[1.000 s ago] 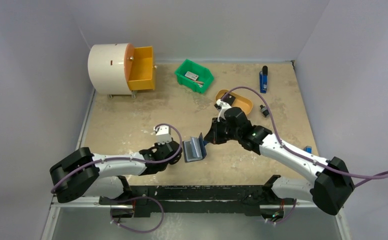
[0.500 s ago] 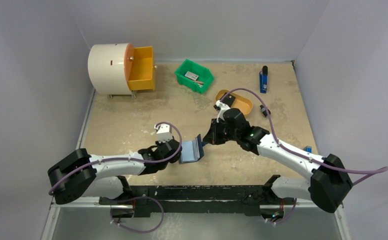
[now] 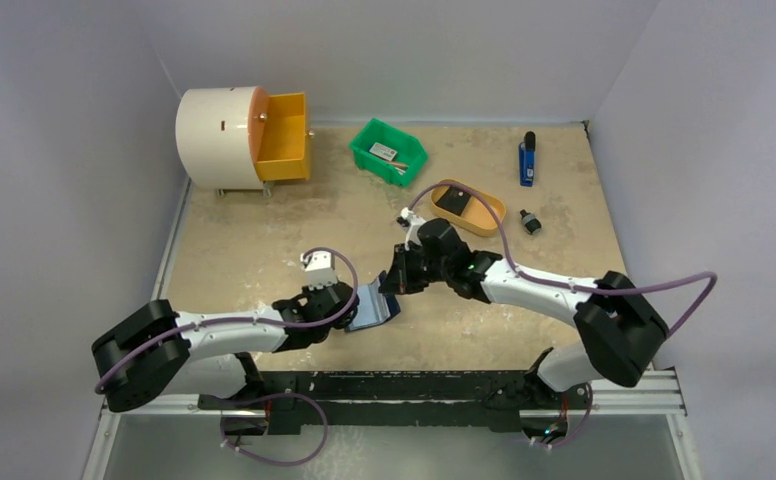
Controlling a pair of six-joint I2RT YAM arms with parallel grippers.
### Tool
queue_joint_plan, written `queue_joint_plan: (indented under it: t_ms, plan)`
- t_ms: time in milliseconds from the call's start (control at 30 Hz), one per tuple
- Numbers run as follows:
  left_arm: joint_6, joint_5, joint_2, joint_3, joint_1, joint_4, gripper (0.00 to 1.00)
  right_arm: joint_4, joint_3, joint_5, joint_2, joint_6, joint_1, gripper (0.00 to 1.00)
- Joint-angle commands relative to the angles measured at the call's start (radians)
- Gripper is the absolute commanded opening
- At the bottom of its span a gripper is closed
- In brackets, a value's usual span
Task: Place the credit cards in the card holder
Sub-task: Close the card holder at the center of the board.
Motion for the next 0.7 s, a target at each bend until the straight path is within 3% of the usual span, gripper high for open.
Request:
queue_joint_plan:
  t_ms: [0,167,333,667]
  plan:
    - [-0.029,-0.016,-0.029,-0.021,0.008,0.026,0.05,0.078,0.071,-0.045,0.043,0.022,0.023,0.00]
    - [-0.035,-0.028,-0.066,-0.036,0.012,0.013,0.04,0.098,0.070,-0.056,0.035,0.022,0.026,0.00]
    - [-0.027,-0.004,-0.076,-0.056,0.022,0.074,0.03,0.202,0.059,-0.213,0.052,0.026,0.035,0.00]
    - [-0.005,0.113,0.103,0.013,0.032,0.272,0.00,0.179,-0.003,-0.183,0.001,0.025,0.036,0.00]
